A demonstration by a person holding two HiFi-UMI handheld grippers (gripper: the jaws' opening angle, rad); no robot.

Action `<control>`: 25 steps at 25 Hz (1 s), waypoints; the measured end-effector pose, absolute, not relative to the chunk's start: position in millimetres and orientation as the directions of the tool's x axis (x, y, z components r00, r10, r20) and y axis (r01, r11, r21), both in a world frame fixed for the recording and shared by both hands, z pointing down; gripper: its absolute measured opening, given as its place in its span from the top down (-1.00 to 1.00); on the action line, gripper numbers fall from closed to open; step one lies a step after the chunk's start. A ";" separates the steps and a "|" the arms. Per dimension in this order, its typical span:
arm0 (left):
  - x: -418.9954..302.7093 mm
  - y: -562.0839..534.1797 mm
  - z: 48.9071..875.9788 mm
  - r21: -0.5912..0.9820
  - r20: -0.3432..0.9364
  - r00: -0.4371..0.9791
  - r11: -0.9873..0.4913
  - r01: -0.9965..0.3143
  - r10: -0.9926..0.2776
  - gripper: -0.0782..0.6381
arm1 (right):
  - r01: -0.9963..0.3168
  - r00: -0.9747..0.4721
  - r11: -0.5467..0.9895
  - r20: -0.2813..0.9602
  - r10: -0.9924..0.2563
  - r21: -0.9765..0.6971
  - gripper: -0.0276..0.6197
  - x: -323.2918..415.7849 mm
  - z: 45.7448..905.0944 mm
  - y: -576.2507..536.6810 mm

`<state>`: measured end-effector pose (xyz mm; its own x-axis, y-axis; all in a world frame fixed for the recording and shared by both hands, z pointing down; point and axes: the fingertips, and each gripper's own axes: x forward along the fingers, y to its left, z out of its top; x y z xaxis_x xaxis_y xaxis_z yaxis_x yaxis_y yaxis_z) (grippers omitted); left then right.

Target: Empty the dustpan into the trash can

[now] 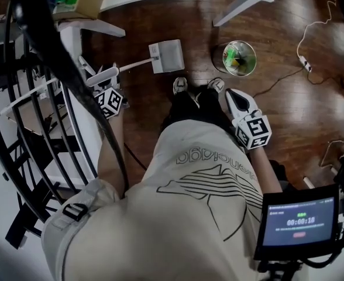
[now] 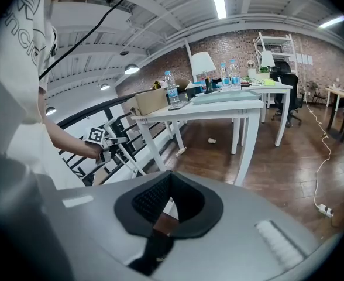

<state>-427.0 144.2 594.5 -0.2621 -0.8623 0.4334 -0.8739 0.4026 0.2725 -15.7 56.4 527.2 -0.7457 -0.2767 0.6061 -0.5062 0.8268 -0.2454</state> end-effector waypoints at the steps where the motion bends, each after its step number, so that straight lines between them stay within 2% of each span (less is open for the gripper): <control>1: -424.5 146.4 595.3 0.267 0.443 -0.257 0.400 -0.877 -0.859 0.21 | -0.506 -0.748 0.826 0.603 -0.277 -0.248 0.91 -16.6 527.1 56.0; 7: -416.6 148.6 601.1 0.221 0.506 -0.241 0.394 -0.892 -0.828 -0.02 | -0.484 -0.763 0.838 0.591 -0.262 -0.252 0.91 -31.5 525.9 57.7; 14: -411.0 164.8 605.6 0.157 0.560 -0.299 0.453 -0.878 -0.773 -0.28 | -0.502 -0.764 0.825 0.581 -0.281 -0.261 0.91 -32.0 526.2 53.2; 18: -403.0 180.8 610.4 0.137 0.591 -0.322 0.486 -0.863 -0.739 -0.27 | -0.520 -0.760 0.811 0.577 -0.298 -0.266 0.91 -28.9 526.0 50.9; 20: -381.4 179.6 611.5 0.163 0.601 -0.250 0.423 -0.891 -0.759 0.03 | -0.532 -0.757 0.804 0.576 -0.309 -0.267 0.91 -26.5 526.5 50.2; 22: -341.7 168.4 610.8 0.238 0.585 -0.090 0.276 -0.931 -0.806 0.60 | -0.548 -0.750 0.795 0.574 -0.328 -0.260 0.91 -24.0 526.1 47.6; 23: -316.9 160.3 609.1 0.290 0.564 0.016 0.180 -0.940 -0.826 0.73 | -0.555 -0.746 0.791 0.573 -0.339 -0.255 0.91 -22.9 525.4 46.1; 25: -269.8 142.3 601.9 0.375 0.507 0.205 0.000 -0.927 -0.837 0.73 | -0.569 -0.742 0.784 0.567 -0.359 -0.247 0.91 -21.7 523.1 43.1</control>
